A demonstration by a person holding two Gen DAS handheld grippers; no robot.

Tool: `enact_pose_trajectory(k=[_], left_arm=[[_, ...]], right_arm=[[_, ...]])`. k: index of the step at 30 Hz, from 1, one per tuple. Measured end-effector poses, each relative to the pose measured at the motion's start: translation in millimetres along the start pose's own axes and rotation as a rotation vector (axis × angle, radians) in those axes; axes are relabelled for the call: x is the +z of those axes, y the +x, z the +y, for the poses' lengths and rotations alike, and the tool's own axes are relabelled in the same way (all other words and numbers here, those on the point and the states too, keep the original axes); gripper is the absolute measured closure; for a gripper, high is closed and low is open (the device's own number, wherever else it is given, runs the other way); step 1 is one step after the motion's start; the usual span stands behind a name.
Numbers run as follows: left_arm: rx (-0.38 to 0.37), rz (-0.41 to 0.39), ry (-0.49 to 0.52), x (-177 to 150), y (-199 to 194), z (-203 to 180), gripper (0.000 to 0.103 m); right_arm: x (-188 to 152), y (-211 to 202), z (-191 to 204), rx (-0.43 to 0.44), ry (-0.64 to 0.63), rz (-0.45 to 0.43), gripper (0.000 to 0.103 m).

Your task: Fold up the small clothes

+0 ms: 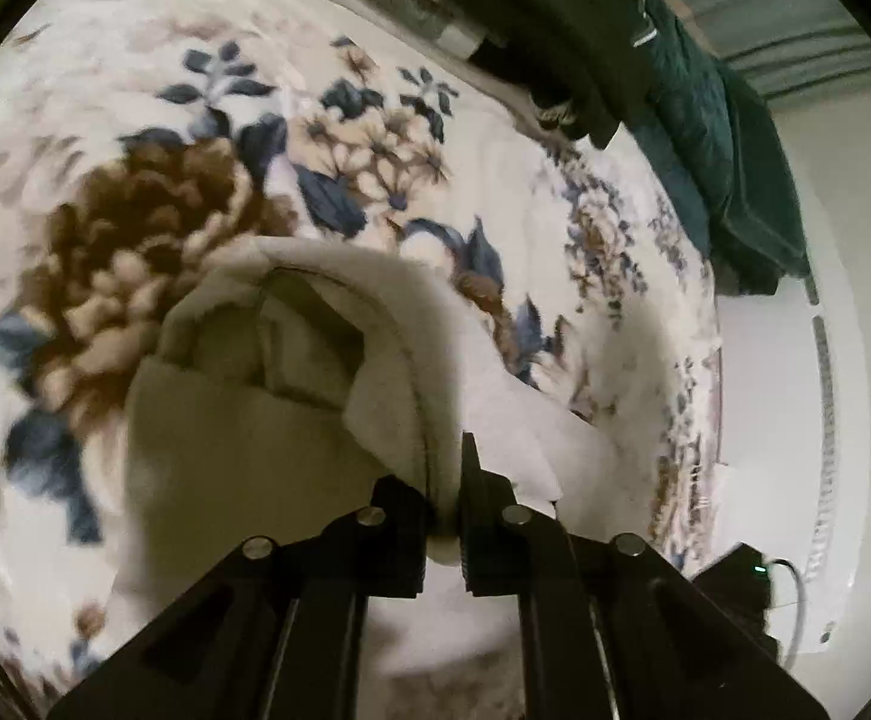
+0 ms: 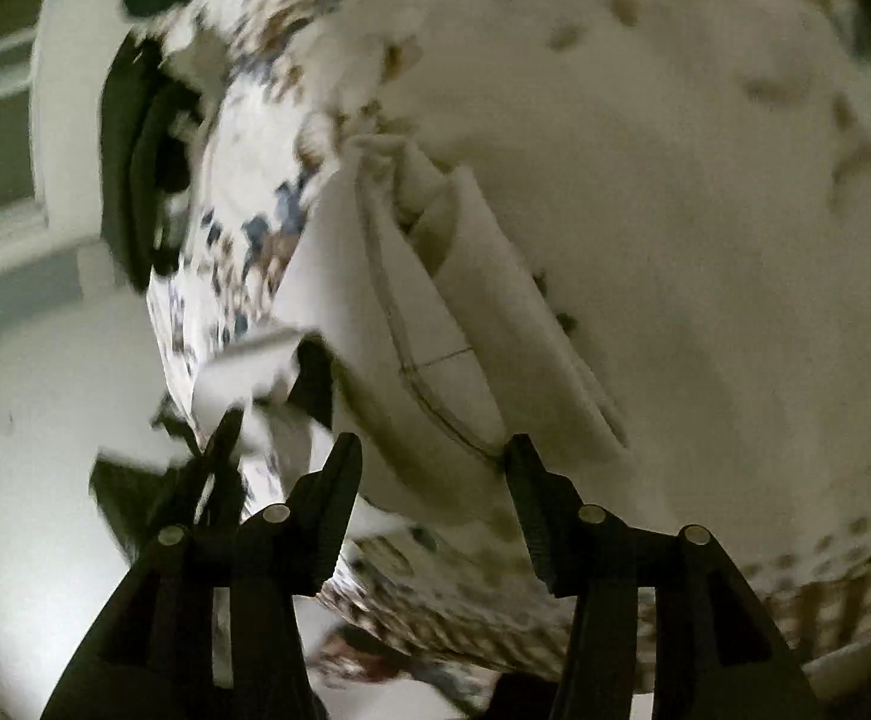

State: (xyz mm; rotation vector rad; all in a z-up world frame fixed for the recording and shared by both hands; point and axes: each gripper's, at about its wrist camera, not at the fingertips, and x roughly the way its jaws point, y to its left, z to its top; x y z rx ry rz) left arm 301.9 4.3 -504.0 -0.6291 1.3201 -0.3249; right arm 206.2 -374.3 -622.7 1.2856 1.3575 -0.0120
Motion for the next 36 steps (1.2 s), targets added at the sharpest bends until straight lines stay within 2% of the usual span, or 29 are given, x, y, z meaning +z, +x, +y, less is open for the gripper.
enact_pose_trajectory(k=[1,3,8,11,14,15,16,17,18,19,20,22,24,26,29,30,31,32,33,36], left_arm=[[-0.005,-0.002,-0.012,-3.2,-7.4,2.3,0.097],[-0.006,0.000,-0.051,-12.5,-26.3,9.3,0.097],[0.043,0.031,-0.080,-45.2,-53.2,32.0,0.097],[0.078,0.086,-0.082,-60.9,-44.2,51.4,0.097],[0.095,0.162,-0.040,-66.6,-28.2,57.9,0.093],[0.108,0.177,-0.024,-66.5,-26.0,57.5,0.091],[0.121,0.184,-0.016,-66.7,-26.4,57.8,0.082],[0.141,0.182,-0.011,-65.2,-29.4,58.7,0.076],[0.144,0.172,-0.013,-64.4,-33.6,59.8,0.070],[0.139,0.152,-0.020,-61.2,-40.4,61.9,0.063],[0.142,0.125,-0.033,-56.1,-47.3,64.1,0.060],[0.129,0.079,-0.053,-44.2,-53.4,68.2,0.047],[0.099,0.042,-0.077,-23.6,-48.1,69.3,0.047],[0.088,0.042,-0.070,-1.5,-29.0,68.5,0.047],[0.077,0.046,-0.080,24.7,2.7,71.5,0.050],[0.080,0.042,-0.079,30.1,8.9,71.6,0.066],[0.085,0.040,-0.059,38.1,16.4,69.7,0.091],[0.110,0.045,-0.030,42.7,19.1,67.7,0.091],[0.131,0.048,0.007,48.1,20.6,65.0,0.091],[0.157,0.061,0.058,58.8,26.5,60.8,0.091]], right_arm=[[-1.8,1.0,1.1,-0.003,-0.001,-0.007,0.072],[-6.6,0.2,6.3,-0.041,-0.025,-0.029,0.094],[-18.5,-18.3,20.7,-0.116,-0.130,-0.063,0.095],[-22.9,-27.8,19.1,-0.179,-0.169,-0.055,0.095],[-21.8,-22.0,17.7,-0.298,-0.233,0.007,0.095],[-19.6,-17.4,17.6,-0.325,-0.238,0.045,0.093],[-16.9,-17.9,15.6,-0.341,-0.236,0.066,0.084],[-14.1,-19.9,14.9,-0.352,-0.233,0.078,0.077],[-10.0,-25.5,17.9,-0.351,-0.234,0.065,0.066],[-6.9,-31.5,21.6,-0.336,-0.238,0.043,0.060],[-2.9,-36.8,26.4,-0.314,-0.246,0.024,0.058],[8.1,-44.9,36.1,-0.276,-0.256,-0.021,0.048],[25.5,-45.9,46.2,-0.222,-0.246,-0.061,0.048],[43.6,-36.6,52.3,-0.177,-0.230,-0.078,0.048],[70.3,-9.1,55.5,-0.135,-0.173,-0.061,0.048],[77.3,-2.1,55.6,-0.128,-0.160,-0.056,0.048],[82.0,1.3,56.0,-0.128,-0.148,-0.064,0.052],[82.0,5.1,59.3,-0.125,-0.146,-0.080,0.064],[81.9,9.0,65.7,-0.134,-0.158,-0.088,0.097],[78.6,7.2,76.9,-0.169,-0.210,-0.143,0.097]])
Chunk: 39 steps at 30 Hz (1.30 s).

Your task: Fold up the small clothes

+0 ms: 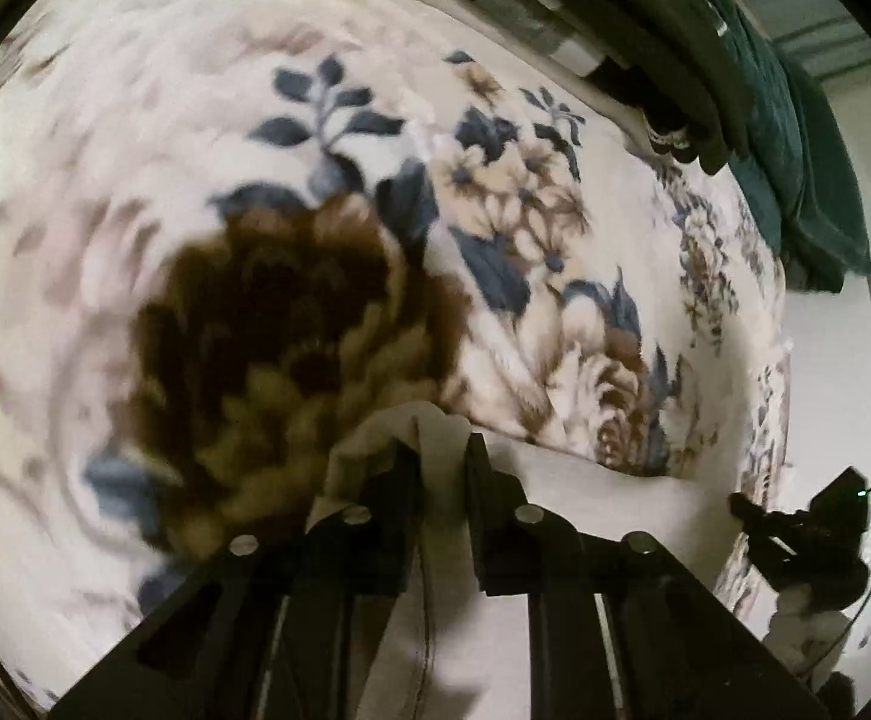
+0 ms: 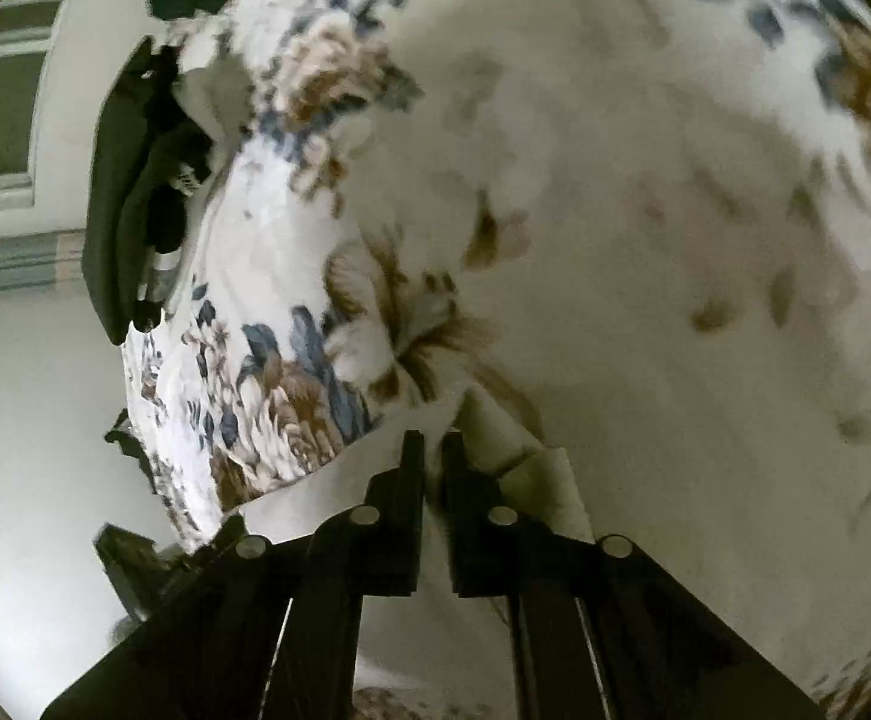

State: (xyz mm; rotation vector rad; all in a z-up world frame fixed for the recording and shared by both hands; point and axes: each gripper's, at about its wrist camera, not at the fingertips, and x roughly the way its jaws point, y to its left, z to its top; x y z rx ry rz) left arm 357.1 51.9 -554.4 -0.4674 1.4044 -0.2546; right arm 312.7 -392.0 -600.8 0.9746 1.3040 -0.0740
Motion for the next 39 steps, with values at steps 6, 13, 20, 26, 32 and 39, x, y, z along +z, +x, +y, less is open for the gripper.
enact_pose_trajectory(k=[6,13,20,26,32,39], left_arm=[[-0.006,0.067,-0.016,4.1,14.6,9.0,0.087],[0.050,-0.017,0.000,-10.0,-50.6,4.0,0.044],[-0.008,-0.030,0.062,-20.9,-26.1,-22.8,0.044],[0.036,0.024,0.068,-23.4,19.6,0.1,0.044],[-0.029,-0.024,-0.008,-24.8,-34.5,23.0,0.044],[-0.262,0.084,-0.250,-59.9,-20.7,104.6,0.029]], right_arm=[[-0.1,10.4,0.4,-0.176,-0.087,0.011,0.097],[0.8,-29.6,6.8,-0.188,-0.106,-0.050,0.060],[-25.2,-1.1,32.5,0.050,-0.211,0.049,0.060],[-33.8,38.3,34.2,-0.144,-0.369,0.027,0.061],[-29.0,10.7,32.6,-0.094,-0.338,0.049,0.058],[-19.2,-11.3,-39.0,0.008,-0.146,0.153,0.031]])
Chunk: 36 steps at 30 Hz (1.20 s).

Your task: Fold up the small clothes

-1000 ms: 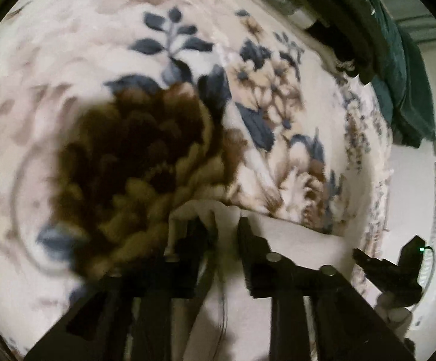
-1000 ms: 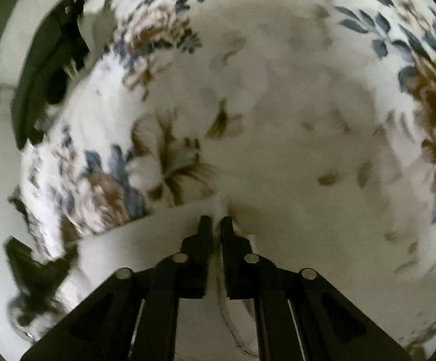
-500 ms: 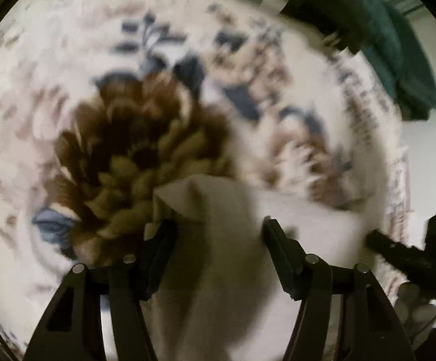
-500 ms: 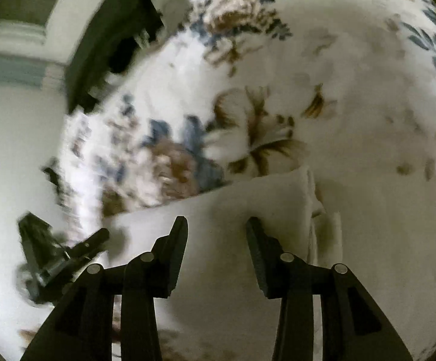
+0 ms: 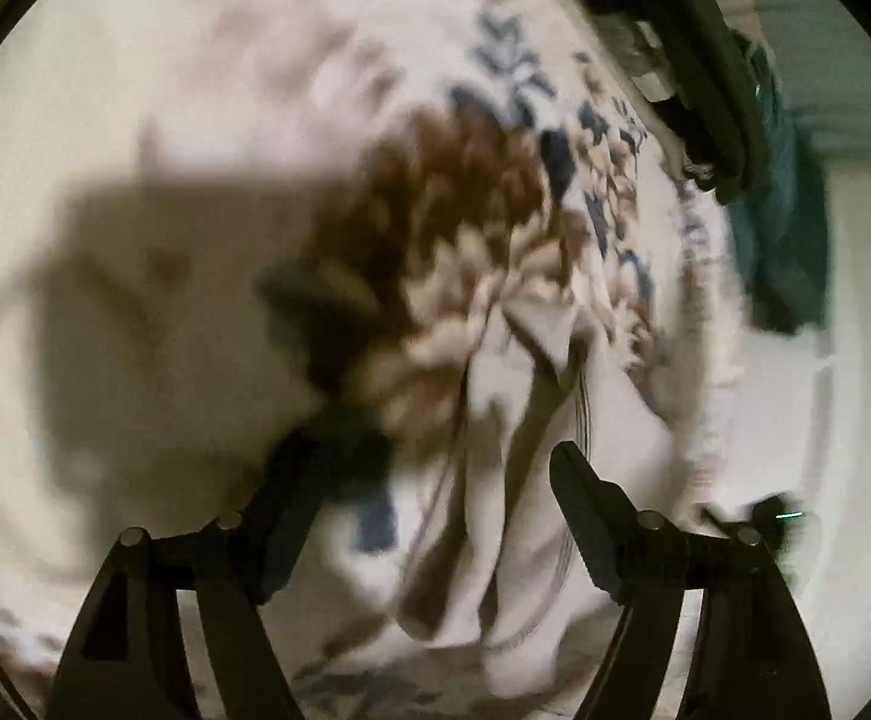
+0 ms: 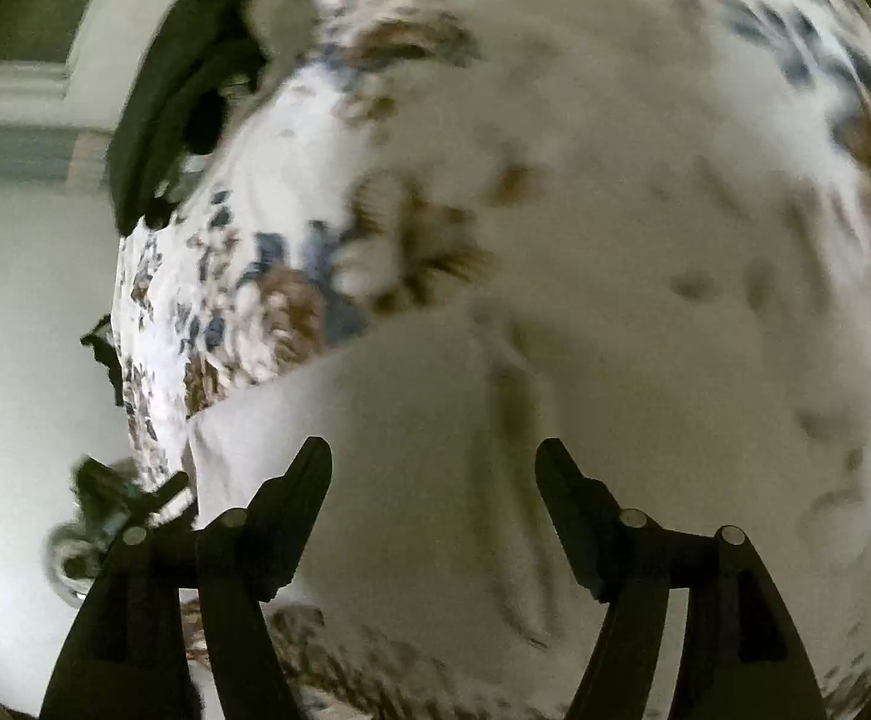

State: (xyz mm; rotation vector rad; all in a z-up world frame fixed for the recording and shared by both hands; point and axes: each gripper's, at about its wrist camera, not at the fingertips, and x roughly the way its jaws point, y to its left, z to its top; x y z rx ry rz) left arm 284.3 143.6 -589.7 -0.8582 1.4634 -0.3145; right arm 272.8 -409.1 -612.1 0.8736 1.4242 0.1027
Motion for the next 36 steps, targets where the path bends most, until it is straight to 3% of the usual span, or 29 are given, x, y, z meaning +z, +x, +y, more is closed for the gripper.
enact_pose_trajectory(k=[3,6,8,11,15,17,18,19,22,30,36], left_arm=[[-0.141,0.036,-0.027,-4.0,14.8,3.1,0.028],[-0.223,0.067,-0.023,-4.6,30.5,-6.5,0.028],[-0.237,0.098,-0.008,-5.5,41.2,-17.9,0.028],[-0.197,0.117,0.031,-6.7,53.2,-32.7,0.028],[-0.156,0.075,0.074,-7.3,55.5,-52.0,0.030],[-0.105,0.044,0.142,-12.4,52.9,-64.0,0.063],[-0.056,0.039,0.183,-14.4,53.4,-72.5,0.087],[-0.017,0.026,0.216,-16.7,51.7,-79.8,0.087],[0.027,-0.010,0.241,-21.7,42.3,-92.8,0.088],[0.032,-0.048,0.245,-27.1,-1.8,-117.4,0.088],[0.023,-0.088,0.273,15.6,-39.5,-158.0,0.088]], right_arm=[[-3.1,18.0,-30.7,0.093,0.061,0.079,0.031],[-4.1,40.0,-45.0,0.220,0.105,0.138,0.028],[-3.4,52.4,-44.2,0.295,0.113,0.169,0.027],[-2.1,69.4,-32.2,0.346,0.091,0.221,0.025],[-2.3,80.8,-11.7,0.324,0.035,0.248,0.026],[-3.0,79.7,-0.8,0.292,-0.005,0.237,0.037],[-5.1,78.1,5.9,0.273,-0.034,0.231,0.057],[-6.0,76.3,8.5,0.256,-0.041,0.224,0.075],[-9.3,64.8,17.7,0.249,-0.044,0.185,0.080],[-11.5,28.8,55.9,0.247,-0.062,0.141,0.084],[14.1,-9.5,115.3,0.237,-0.117,0.101,0.085]])
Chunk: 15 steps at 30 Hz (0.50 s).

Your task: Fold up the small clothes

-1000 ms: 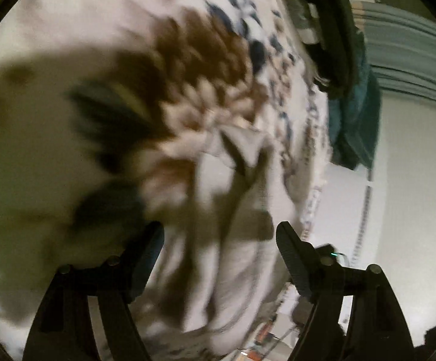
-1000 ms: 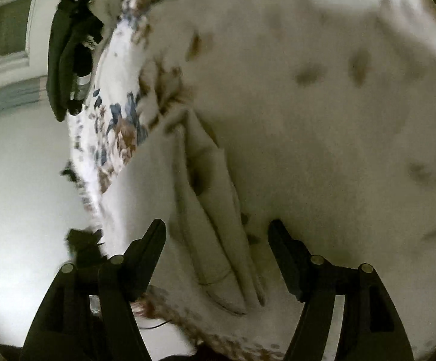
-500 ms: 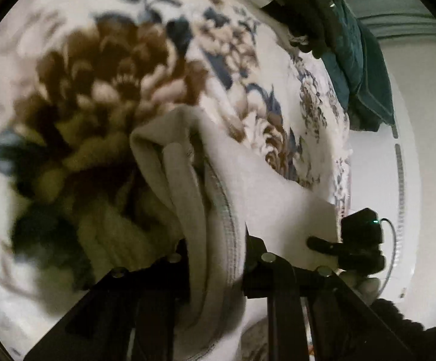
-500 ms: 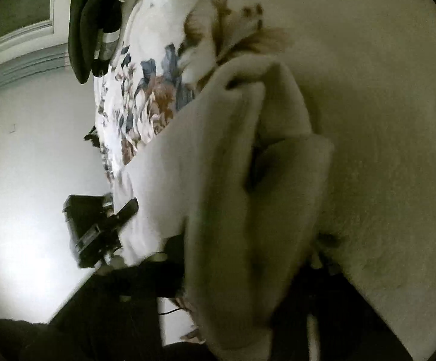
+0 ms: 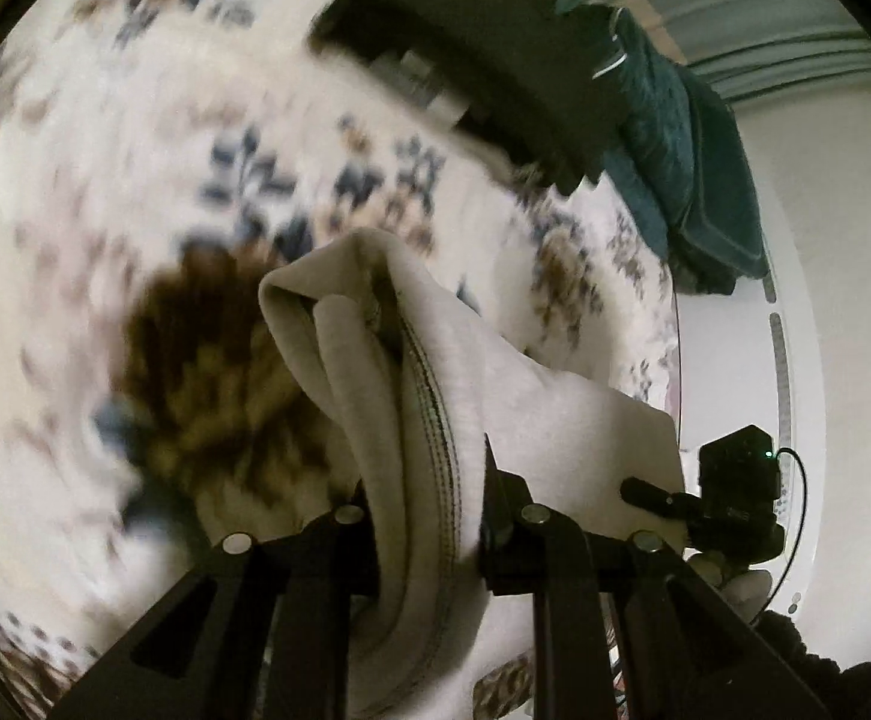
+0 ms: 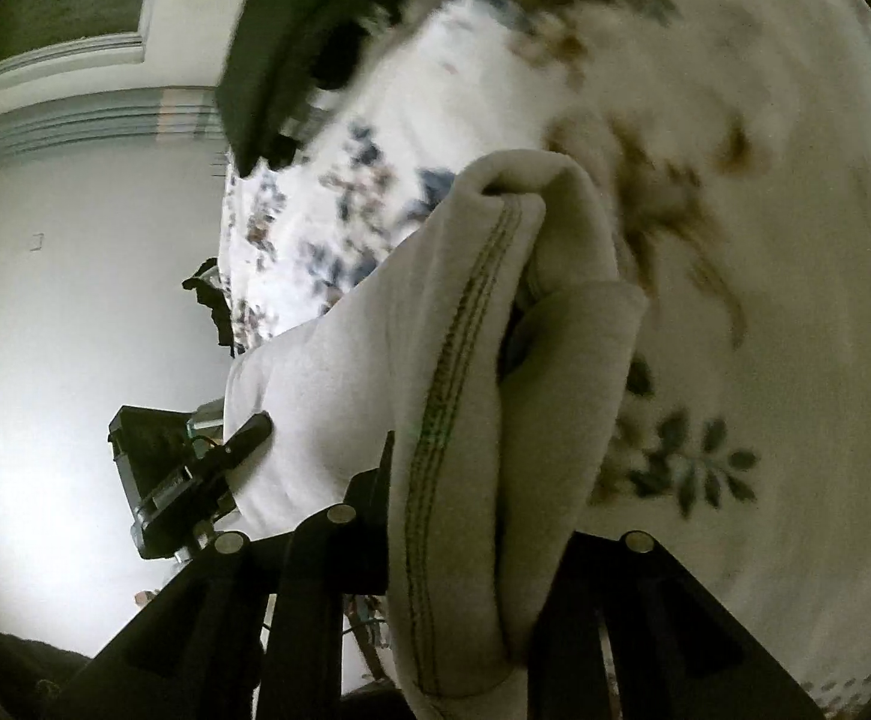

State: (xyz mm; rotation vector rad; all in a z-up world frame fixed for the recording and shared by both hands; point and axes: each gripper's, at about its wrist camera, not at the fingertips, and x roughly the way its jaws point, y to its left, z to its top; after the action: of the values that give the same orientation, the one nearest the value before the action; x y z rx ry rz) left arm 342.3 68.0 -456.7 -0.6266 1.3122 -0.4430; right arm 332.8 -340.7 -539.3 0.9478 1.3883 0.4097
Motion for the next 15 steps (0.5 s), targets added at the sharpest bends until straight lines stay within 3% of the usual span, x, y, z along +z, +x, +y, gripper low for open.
enact_pose_trajectory(k=[7,15], left_arm=[[-0.018,-0.077,0.089,122.6,-19.5,-49.8,0.088],[0.004,-0.163,0.174,294.2,9.2,-73.2,0.087]], right_arm=[[92.7,-21.6,84.6,-0.017,-0.075,-0.090,0.085],[262.2,-5.9,167.3,-0.038,-0.154,-0.208,0.085]])
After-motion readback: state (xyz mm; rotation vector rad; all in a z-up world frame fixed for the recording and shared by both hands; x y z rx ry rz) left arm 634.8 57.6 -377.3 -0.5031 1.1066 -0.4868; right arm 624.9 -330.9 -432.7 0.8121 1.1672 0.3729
